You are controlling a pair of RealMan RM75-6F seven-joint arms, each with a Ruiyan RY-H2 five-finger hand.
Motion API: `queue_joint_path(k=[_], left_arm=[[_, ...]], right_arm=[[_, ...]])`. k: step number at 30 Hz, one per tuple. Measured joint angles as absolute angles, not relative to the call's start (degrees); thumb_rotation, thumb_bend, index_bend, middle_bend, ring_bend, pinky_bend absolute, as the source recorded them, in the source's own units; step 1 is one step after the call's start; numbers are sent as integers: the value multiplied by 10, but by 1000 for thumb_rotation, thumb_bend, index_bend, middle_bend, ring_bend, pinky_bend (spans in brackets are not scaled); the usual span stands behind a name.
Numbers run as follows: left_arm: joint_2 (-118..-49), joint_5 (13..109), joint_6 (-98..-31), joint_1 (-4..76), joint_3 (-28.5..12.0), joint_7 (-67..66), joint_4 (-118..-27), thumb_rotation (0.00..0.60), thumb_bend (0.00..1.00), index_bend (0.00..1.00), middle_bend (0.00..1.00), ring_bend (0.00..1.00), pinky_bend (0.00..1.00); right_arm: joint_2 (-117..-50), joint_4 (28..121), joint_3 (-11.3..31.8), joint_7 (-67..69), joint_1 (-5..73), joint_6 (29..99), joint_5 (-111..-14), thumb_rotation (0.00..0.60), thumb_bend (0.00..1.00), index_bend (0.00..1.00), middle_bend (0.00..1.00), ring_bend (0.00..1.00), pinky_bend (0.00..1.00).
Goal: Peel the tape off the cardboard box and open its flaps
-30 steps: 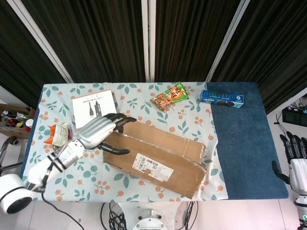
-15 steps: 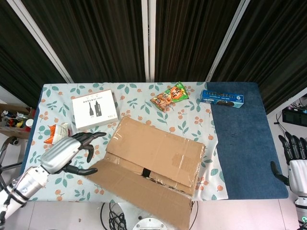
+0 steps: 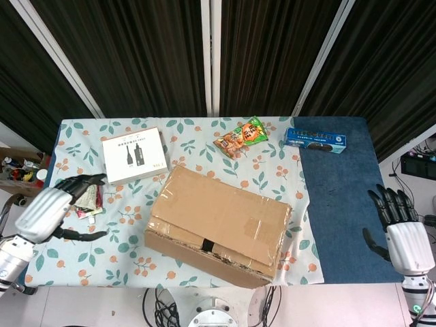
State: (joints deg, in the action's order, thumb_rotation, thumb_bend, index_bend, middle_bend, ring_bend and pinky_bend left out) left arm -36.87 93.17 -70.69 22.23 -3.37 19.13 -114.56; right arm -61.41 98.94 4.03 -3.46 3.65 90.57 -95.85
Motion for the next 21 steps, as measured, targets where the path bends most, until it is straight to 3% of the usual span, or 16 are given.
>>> queue_joint_path(k=[6,14,21], left_arm=[[-454,860,-785,176,-38,60,-1060,600,0,82,135,105,191],[-489,814,-793,127,-32,136,-987,600,0,81,135,105,190],[-516,812,-796,112,-32,163,-953,600,0,81,135,105,190]], right_arm=[[-575,1106,42,-85,76,856,-1002,600,8,0,0,0,0],[-557,1224,37,-198,125,762,-1047,600,0,0,0,0,0],[-597,1210,14,-235,130,734,-1059,600,0,0,0,0,0]])
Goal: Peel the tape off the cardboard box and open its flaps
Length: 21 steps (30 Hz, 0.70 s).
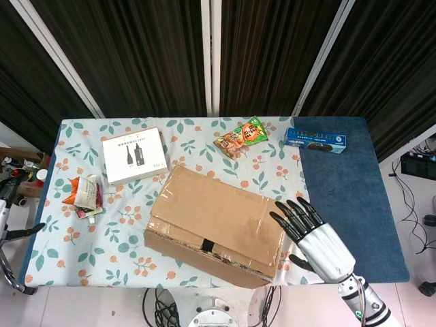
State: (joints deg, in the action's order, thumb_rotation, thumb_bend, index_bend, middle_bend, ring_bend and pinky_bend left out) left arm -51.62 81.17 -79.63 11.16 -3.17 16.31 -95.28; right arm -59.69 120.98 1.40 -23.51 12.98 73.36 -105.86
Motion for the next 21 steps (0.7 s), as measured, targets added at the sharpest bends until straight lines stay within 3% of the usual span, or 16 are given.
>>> queue_joint_path(k=[21], left_arm=[[-527,817,-804,101,-39,138,-941,598,0,80,135,105,191]], right_arm=[[-661,1163,17,-258,154,714,-1044,600,0,0,0,0,0]])
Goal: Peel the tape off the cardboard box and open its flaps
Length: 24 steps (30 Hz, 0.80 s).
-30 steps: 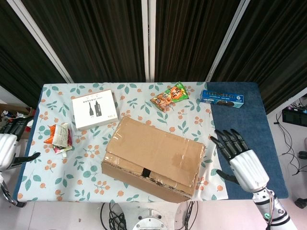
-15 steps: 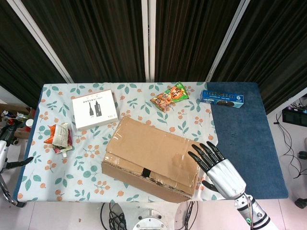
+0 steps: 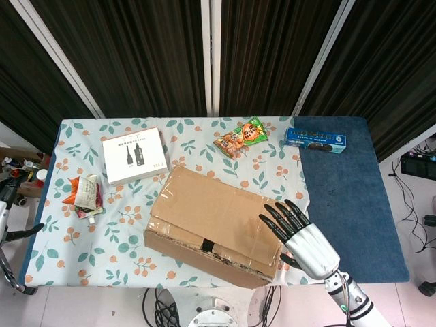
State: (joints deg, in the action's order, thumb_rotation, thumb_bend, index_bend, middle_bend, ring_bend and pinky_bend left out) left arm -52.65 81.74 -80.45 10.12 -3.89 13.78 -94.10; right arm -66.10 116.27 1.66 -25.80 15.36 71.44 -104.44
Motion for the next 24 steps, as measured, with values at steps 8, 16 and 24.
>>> queue_joint_path(k=[8,16,24], left_arm=[[-530,815,-799,98,-41,156,-932,582,0,80,134,105,190],[-534,815,-801,94,-42,155,-920,582,0,80,135,105,190],[-540,817,-807,89,-44,162,-909,582,0,80,135,105,190]], right_arm=[[-672,1162,16,-275,160,706,-1030,600,0,0,0,0,0],[-683,1157,20,-282,168,701,-1024,600,0,0,0,0,0],[-697,1143,20,-284,176,702,-1024,600,21,0,0,0,0]])
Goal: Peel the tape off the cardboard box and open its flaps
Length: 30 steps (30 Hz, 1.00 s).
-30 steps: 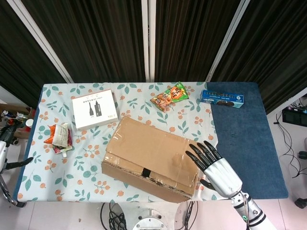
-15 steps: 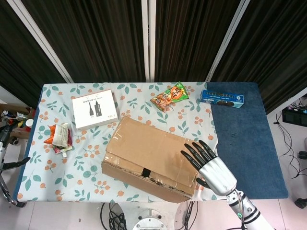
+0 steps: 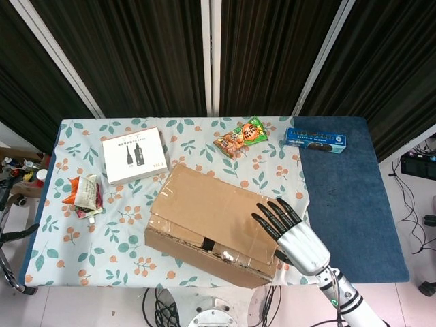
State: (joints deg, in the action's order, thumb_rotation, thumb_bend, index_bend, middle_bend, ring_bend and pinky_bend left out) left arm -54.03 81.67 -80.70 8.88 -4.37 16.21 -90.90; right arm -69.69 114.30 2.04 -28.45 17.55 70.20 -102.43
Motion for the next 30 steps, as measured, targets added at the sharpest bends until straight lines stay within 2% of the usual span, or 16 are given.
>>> queue_joint_path(k=[5,16,24,30], left_arm=[[-548,821,-810,88,-44,166,-900,584,0,80,135,105,190],[-565,834,-826,85,-47,160,-883,585,0,80,135,105,191],[-573,835,-829,84,-49,157,-878,586,0,80,135,105,190],[-572,835,-827,84,-49,160,-879,588,0,80,134,105,190]], right_arm=[[-703,1127,16,-273,176,710,-1030,600,72,0,0,0,0],[-729,1068,5,-210,176,747,-1062,600,370,0,0,0,0],[-756,1027,8,-184,178,782,-1082,600,438,0,0,0,0],[-775,1002,29,-165,179,811,-1075,600,458,0,0,0,0]])
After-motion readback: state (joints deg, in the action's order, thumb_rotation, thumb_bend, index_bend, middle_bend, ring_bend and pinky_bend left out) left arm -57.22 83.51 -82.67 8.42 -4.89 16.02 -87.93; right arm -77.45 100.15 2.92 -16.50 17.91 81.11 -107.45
